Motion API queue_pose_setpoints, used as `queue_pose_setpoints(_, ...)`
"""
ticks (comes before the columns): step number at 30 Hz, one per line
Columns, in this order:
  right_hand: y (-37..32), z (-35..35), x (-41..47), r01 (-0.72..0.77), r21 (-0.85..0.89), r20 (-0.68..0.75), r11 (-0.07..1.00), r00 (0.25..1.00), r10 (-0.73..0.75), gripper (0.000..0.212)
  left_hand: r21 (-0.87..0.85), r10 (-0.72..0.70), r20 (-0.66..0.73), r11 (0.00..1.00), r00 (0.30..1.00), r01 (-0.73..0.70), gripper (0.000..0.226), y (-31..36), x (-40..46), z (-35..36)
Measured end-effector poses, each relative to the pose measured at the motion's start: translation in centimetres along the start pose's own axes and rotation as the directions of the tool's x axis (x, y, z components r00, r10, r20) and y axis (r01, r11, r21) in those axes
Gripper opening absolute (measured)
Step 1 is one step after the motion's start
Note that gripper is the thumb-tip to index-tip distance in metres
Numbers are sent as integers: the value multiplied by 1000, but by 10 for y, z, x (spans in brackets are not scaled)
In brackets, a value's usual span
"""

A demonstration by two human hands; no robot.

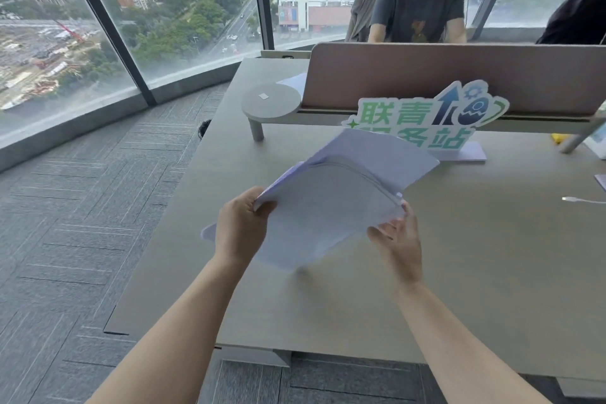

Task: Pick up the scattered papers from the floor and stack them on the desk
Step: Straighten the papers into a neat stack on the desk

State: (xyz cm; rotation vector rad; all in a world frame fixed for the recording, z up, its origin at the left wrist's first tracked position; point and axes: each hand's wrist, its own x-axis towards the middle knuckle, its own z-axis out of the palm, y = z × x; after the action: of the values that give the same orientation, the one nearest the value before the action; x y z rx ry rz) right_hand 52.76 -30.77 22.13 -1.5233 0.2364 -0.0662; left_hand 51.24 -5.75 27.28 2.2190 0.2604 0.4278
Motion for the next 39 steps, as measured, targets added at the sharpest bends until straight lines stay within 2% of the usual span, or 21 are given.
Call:
queue_pose_setpoints(2, 2, -8, 6, -53, -39, -89, 998, 995, 49, 88, 202, 123, 17, 972, 992, -124, 7, 9, 10, -6)
queue_pose_setpoints(5, 0, -19, 9, -16, -29, -170, 999, 985, 11, 94, 443, 252, 53, 861, 966, -249, 7, 19, 16, -7)
queue_pose_setpoints(8, -2, -28, 7, 73, -130, -190, 989, 977, -97, 95, 571, 330, 106, 752, 938, -329, 11, 22, 17, 1)
queue_pose_setpoints(11, -4, -32, 5, 120, -160, -118, 980, 983, -140, 83, 626, 326, 210, 679, 922, -383, 14, 22, 13, 14)
queue_pose_setpoints(14, -1, -33, 4, 93, -196, -58, 976, 993, -106, 60, 640, 289, 308, 642, 906, -422, 16, 20, 3, 28)
queue_pose_setpoints(18, 7, -39, 3, 22, -181, -24, 983, 999, -26, 32, 643, 268, 346, 630, 899, -436, 19, 14, -5, 38)
queue_pose_setpoints(22, 13, -45, 2, 5, -136, 30, 991, 1000, -1, 35, 623, 240, 375, 650, 895, -435, 14, 11, -6, 41)
queue_pose_setpoints(26, 14, -45, 5, 4, -134, 146, 991, 989, 16, 37, 599, 229, 383, 676, 895, -429, 8, 11, -6, 40)
queue_pose_setpoints(34, 12, -41, 14, -30, -103, 280, 994, 958, 57, 40, 508, 254, 405, 736, 878, -447, 5, 8, -6, 39)
queue_pose_setpoints(39, 26, -22, 11, -95, -171, 357, 981, 922, 151, 35, 485, 273, 419, 739, 866, -467, 5, 9, -7, 42)
